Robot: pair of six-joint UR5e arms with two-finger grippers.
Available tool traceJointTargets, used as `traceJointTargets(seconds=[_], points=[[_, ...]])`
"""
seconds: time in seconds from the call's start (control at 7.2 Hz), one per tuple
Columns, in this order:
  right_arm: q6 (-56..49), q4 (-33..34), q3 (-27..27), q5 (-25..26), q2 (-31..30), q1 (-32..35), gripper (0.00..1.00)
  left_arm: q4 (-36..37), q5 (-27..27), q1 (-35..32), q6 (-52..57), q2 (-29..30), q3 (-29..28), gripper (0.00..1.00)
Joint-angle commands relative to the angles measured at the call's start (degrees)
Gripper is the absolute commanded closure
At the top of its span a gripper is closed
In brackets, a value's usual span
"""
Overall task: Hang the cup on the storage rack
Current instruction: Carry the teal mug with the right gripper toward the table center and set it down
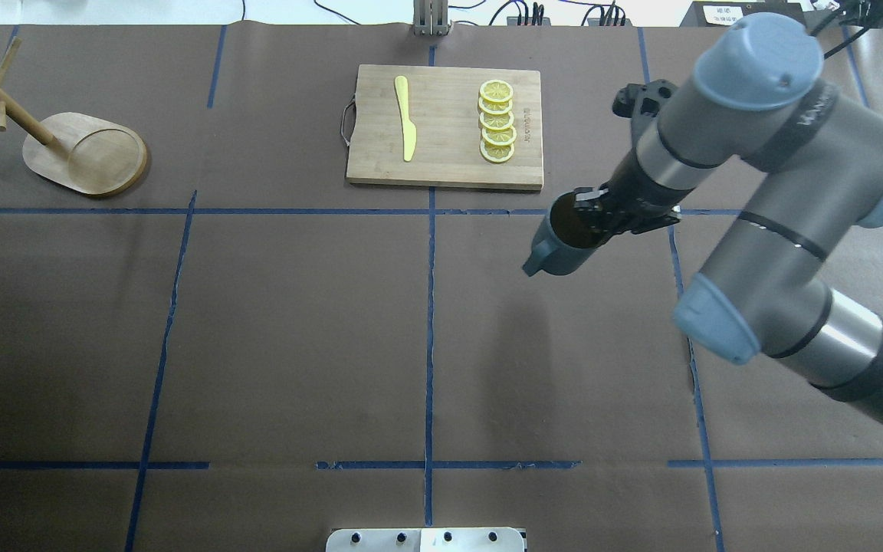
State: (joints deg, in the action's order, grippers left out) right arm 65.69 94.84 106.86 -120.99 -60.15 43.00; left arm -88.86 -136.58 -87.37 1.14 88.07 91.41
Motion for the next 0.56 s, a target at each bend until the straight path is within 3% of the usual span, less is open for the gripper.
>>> traceJointTargets(seconds=[0.0,0.14,0.42], points=[[14.6,1.1,-8.4,9.0,12.4,-9.0,1.00,0.1,0.0,0.1,0.0,0.0,0.0,0.00],[18.6,0.8,-12.2,9.5,15.1,-11.2,1.00,0.0,0.0,0.2,0.0,0.0,0.0,0.00],[24.0,0.7,-14.4,11.8,16.4,-14.4,1.00,0.0,0.0,0.2,0.0,0.0,0.0,0.00]])
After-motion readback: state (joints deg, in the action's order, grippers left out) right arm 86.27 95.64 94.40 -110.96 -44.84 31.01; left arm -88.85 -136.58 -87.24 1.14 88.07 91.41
